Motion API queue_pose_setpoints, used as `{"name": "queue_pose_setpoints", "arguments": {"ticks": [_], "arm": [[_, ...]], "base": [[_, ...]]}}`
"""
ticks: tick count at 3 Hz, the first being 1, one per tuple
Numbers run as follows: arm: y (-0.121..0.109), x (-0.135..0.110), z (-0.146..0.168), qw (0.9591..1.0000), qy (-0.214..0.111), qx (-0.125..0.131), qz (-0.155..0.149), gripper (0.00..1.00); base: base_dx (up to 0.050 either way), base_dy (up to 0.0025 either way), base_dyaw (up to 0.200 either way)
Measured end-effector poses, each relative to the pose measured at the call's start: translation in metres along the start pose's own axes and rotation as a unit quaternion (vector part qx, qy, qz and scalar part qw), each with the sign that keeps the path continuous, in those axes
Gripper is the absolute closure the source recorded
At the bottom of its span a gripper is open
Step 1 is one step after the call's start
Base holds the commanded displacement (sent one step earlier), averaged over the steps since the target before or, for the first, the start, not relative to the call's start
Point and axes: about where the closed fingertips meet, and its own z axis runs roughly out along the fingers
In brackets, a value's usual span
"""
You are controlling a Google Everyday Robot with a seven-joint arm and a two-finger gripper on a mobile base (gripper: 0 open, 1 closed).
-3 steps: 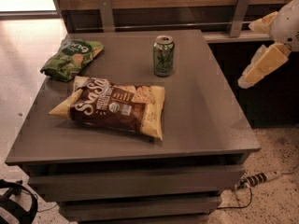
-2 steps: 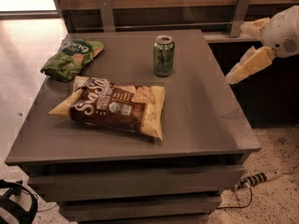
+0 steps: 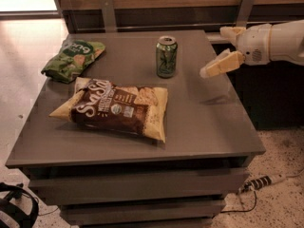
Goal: Knock green can over
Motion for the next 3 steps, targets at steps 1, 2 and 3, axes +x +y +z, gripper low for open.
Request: {"name": "queue_pose_setpoints", "arguments": {"ticks": [1,2,3], "arm": [[-0.006,-0.013,0.029,0.9991,-0.042,-0.001,0.003,0.00],[-0.010,-0.026,0.052,0.9975,-0.070,-0.002,0.002,0.00],[-0.010,-0.034,0.070,0.9962,-0.087,-0.006,0.004,0.00]], "base": [[0.000,0.00000,0.000],[0.000,0.00000,0.000],[0.000,0.00000,0.000]]}}
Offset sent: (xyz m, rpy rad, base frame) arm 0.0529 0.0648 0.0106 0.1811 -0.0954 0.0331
